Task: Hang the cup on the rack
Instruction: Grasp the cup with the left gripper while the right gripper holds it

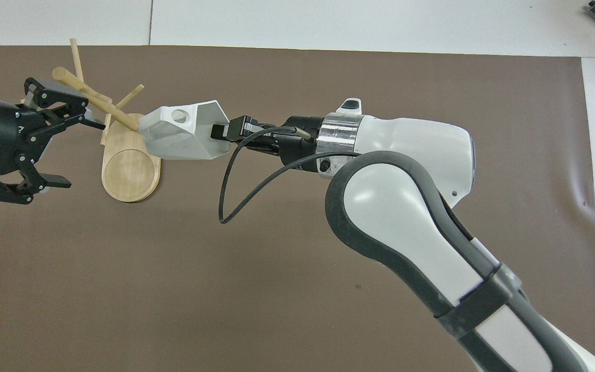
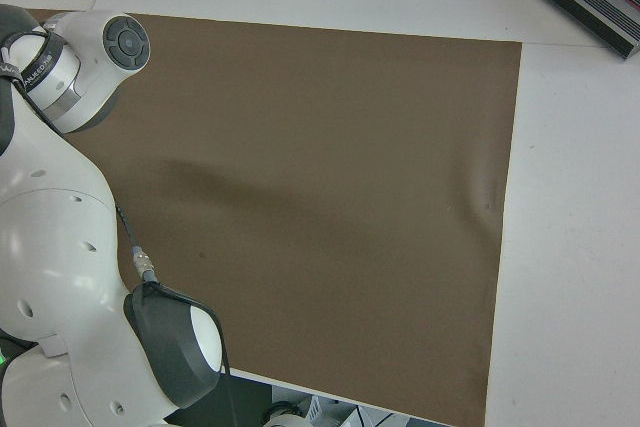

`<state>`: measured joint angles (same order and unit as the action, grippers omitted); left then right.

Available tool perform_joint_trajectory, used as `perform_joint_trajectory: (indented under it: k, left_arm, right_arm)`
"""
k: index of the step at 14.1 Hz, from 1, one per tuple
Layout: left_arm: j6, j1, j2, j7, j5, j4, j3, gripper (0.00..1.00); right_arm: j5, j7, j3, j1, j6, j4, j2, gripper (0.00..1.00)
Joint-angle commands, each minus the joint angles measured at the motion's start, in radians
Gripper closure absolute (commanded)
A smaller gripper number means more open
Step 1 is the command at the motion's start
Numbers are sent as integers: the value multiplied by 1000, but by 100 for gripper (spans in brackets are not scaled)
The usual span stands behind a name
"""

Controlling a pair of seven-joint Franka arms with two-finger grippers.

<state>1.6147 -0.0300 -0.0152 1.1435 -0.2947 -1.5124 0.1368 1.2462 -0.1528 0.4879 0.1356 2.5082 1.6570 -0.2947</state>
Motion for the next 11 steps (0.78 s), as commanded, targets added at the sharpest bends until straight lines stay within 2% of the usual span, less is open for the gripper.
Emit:
perform_joint_trajectory:
  k: [1,5,7,11]
  left_arm:
    - [34,13,43,160,-50,6,-3,0]
    - [50,22,83,326,-95,12,-5,0]
    - [51,38,112,405,-154,41,-8,0]
    - [50,47,132,461,-224,41,-2,0]
  right_arm:
    - [19,22,18,-7,17,-37,-23,100]
    - [15,25,20,-5,17,-39,-23,100]
    - [15,25,21,-4,17,-39,-23,100]
    - [7,38,66,-4,75,-40,-35,100]
